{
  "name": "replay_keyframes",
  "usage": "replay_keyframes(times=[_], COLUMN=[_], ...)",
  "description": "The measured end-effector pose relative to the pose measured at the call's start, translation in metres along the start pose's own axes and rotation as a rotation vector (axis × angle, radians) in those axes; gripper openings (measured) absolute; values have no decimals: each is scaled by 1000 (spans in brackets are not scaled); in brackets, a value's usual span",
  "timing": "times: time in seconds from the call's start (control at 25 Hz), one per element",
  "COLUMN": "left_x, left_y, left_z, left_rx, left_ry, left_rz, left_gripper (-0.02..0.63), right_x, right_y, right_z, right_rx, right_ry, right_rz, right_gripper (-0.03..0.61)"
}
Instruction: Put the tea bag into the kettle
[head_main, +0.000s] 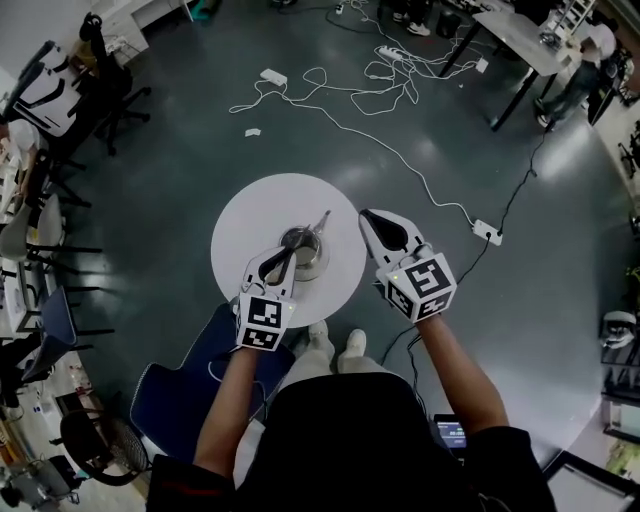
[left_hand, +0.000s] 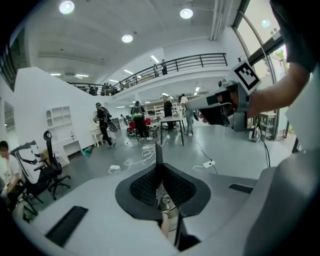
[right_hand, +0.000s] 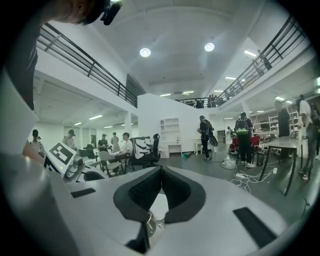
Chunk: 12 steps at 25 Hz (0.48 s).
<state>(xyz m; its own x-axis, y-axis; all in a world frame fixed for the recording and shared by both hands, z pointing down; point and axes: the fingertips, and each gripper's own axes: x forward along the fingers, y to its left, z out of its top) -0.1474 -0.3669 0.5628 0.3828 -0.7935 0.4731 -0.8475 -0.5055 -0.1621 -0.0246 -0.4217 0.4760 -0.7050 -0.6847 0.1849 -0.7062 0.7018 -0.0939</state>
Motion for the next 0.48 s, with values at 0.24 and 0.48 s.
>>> replay_keyframes(times=[0.24,0.48], left_x=[24,34], left_y=[1,5], left_z=[-24,-45], left_rx=[68,192], left_ry=[97,195], left_rz=[-55,-77], left_gripper=[35,35], right_x=[7,17], right_y=[-11,-8], right_z=[-10,-13], right_rx=[9,-1], right_ry=[24,41], right_rz=[-23,-34], right_gripper=[18,18])
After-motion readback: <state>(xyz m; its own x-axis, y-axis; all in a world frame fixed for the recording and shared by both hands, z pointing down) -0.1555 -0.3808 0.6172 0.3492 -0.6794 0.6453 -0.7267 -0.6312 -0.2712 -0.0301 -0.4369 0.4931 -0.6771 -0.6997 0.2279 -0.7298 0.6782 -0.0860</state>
